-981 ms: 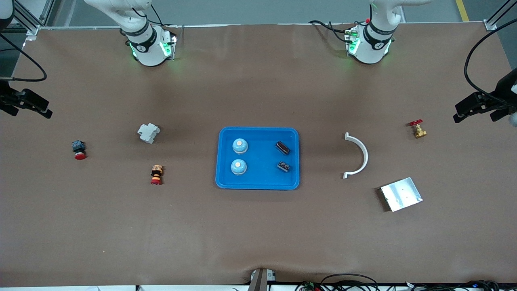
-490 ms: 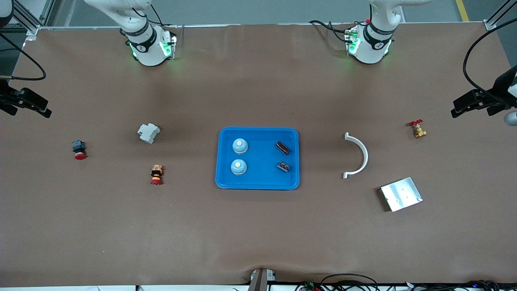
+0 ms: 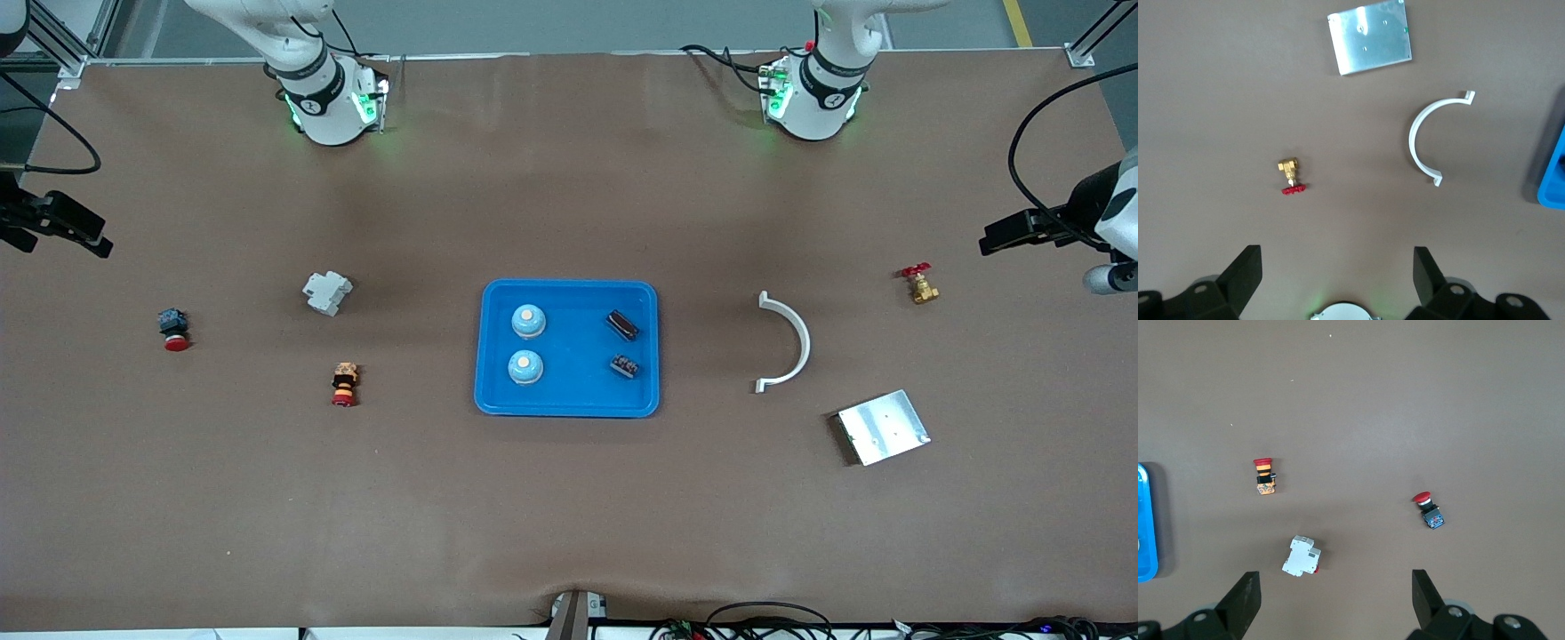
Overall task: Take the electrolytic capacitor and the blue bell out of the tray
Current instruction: 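Move the left gripper over a brown capacitor in the blue tray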
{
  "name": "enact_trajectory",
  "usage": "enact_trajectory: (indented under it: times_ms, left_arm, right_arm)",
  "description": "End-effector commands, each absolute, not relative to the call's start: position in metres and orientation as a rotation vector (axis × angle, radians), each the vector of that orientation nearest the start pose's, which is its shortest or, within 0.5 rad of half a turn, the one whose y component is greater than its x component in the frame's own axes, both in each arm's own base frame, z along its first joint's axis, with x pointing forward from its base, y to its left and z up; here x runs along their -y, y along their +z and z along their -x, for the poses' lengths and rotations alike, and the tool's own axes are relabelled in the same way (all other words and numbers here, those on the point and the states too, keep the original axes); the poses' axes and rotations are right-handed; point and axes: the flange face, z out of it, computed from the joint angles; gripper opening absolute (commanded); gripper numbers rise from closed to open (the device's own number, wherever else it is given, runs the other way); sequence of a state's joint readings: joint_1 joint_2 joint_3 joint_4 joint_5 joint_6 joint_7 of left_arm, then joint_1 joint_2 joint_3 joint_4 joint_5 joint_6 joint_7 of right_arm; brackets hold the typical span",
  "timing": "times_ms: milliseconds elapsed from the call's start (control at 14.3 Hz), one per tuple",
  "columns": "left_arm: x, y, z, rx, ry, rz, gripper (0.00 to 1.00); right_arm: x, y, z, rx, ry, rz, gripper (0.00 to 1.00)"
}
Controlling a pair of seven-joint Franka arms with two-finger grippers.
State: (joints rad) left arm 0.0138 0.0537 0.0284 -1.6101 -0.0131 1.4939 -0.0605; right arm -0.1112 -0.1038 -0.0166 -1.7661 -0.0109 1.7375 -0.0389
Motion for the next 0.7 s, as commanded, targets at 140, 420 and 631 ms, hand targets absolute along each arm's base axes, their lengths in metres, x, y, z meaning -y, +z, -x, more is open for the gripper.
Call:
enact_trajectory:
  times_ms: [140,420,631]
  left_arm:
    - [0.018,0.558,-0.553,0.175,0.342,3.197,1.0]
    - [0.079,0.557,-0.55,0.226,0.313,3.218,1.0]
    - [0.138,0.545,-0.548,0.353,0.239,3.21,1.0]
  right_arm:
    - [0.068,0.607,-0.522,-0.127,-0.141,3.159,1.0]
    - [0.069,0.609,-0.521,-0.13,-0.145,3.159,1.0]
    - [0.069,0.611,-0.52,-0.13,-0.153,3.159,1.0]
